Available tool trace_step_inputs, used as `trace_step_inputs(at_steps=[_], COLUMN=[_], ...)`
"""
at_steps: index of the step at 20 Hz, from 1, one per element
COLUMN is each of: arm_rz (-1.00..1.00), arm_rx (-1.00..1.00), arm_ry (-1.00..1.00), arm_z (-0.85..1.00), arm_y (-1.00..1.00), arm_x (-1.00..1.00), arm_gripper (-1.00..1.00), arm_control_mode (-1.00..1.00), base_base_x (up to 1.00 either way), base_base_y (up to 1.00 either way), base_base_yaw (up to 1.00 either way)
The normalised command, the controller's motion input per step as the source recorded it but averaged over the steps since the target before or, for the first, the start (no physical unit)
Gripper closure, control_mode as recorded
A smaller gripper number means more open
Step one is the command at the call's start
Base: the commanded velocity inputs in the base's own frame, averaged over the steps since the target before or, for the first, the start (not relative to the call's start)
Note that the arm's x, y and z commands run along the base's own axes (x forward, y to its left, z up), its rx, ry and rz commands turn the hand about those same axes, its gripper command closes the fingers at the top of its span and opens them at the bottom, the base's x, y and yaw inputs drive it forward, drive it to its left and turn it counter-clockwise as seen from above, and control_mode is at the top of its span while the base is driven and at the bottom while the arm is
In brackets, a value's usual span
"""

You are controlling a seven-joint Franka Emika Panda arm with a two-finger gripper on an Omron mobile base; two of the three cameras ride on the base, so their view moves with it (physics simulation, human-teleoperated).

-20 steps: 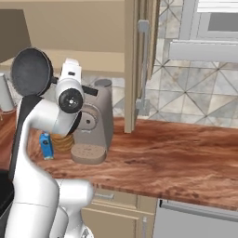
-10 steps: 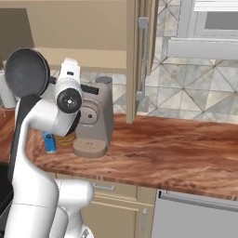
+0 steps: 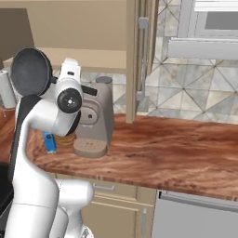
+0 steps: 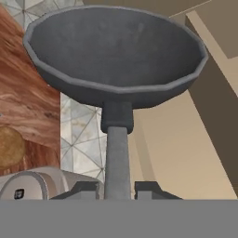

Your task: Pick the pan from the cabinet and place it on the stove. Then turn on the stove burner for the pan.

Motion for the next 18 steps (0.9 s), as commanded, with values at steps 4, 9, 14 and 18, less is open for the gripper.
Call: trace_step_inputs(at_steps=[4,9,14,18], arm_rz=[0.0,0.0,0.0,0.0], arm_rx=[0.0,0.0,0.0,0.0], arm_ry=[0.0,0.0,0.0,0.0], arm_z=[0.0,0.0,0.0,0.0], arm_y=[0.0,0.0,0.0,0.0], arm_x=[0.0,0.0,0.0,0.0], arm_gripper=[1.0,1.0,1.0,1.0], arm_control_mode=[1.0,1.0,1.0,1.0], base_base_x=[0.1,0.01,0.0,-0.02], base_base_y=[0.0,-0.04,-0.42,-0.63], base_base_yaw=[0.19,0.26,0.2,0.16])
